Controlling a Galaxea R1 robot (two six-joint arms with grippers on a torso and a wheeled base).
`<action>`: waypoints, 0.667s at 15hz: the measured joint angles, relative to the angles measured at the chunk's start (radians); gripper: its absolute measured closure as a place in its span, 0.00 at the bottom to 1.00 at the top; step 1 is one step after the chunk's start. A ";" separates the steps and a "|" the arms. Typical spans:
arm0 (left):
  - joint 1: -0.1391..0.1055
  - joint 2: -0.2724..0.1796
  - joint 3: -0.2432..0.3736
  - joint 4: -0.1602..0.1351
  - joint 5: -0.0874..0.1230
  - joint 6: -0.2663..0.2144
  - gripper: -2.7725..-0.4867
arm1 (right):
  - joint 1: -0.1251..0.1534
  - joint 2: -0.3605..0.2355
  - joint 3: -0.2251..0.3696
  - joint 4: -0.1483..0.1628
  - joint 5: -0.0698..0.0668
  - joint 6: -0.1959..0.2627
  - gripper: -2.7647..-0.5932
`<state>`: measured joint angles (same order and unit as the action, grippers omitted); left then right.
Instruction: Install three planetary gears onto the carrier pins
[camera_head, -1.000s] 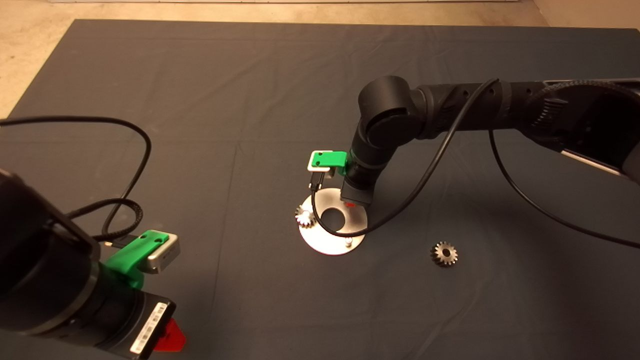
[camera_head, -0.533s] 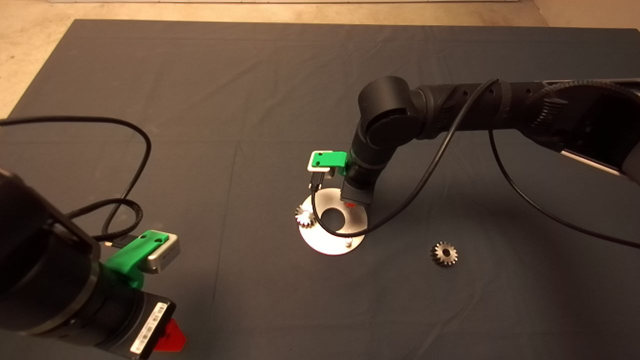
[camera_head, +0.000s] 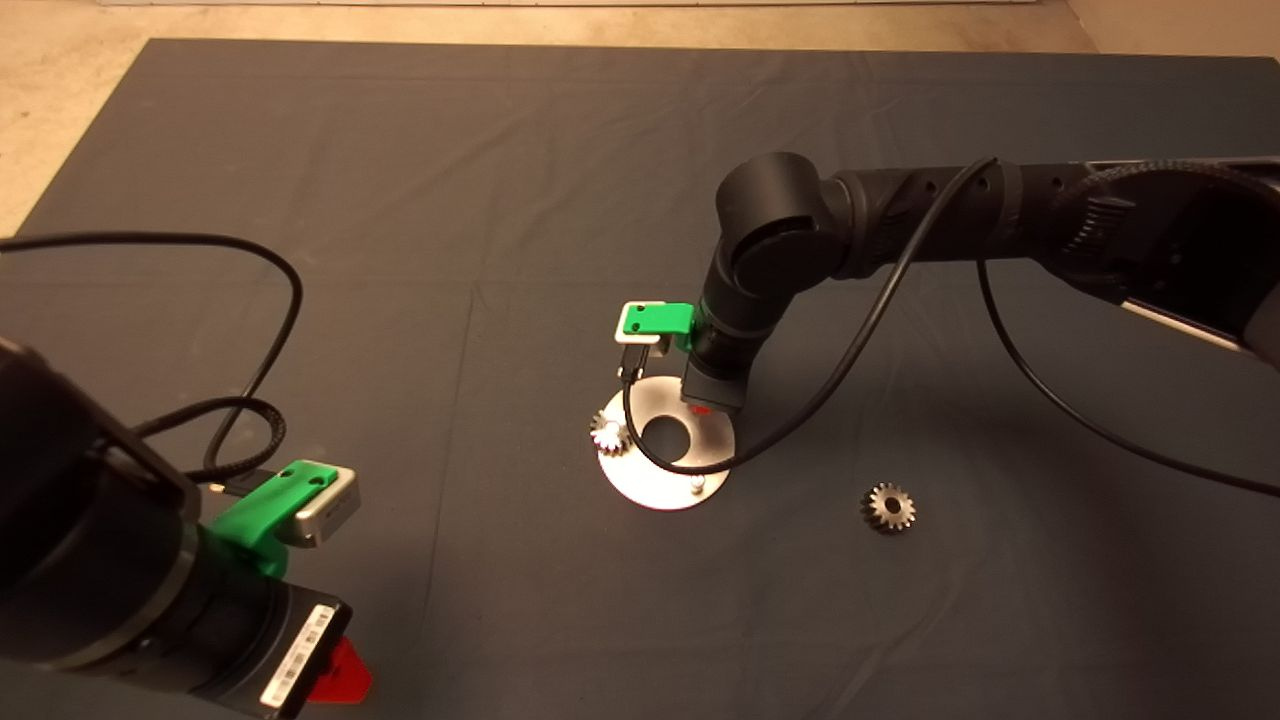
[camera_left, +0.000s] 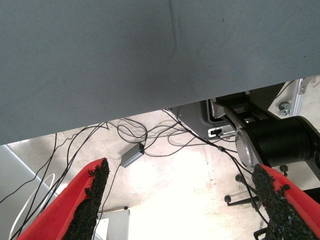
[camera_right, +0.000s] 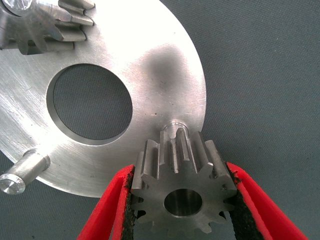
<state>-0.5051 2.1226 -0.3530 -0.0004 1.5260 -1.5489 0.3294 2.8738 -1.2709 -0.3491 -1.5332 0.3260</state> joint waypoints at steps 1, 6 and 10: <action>0.000 0.000 0.000 0.000 0.000 0.000 0.32 | 0.000 0.000 0.000 0.000 0.000 0.000 0.78; 0.000 0.000 0.000 0.000 0.000 0.000 0.32 | 0.000 0.000 0.000 -0.001 0.000 0.000 0.78; 0.000 0.000 0.000 0.000 0.000 0.000 0.32 | 0.000 0.000 0.000 -0.001 0.000 0.000 0.78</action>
<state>-0.5051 2.1226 -0.3530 0.0000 1.5260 -1.5488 0.3296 2.8734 -1.2709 -0.3500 -1.5328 0.3260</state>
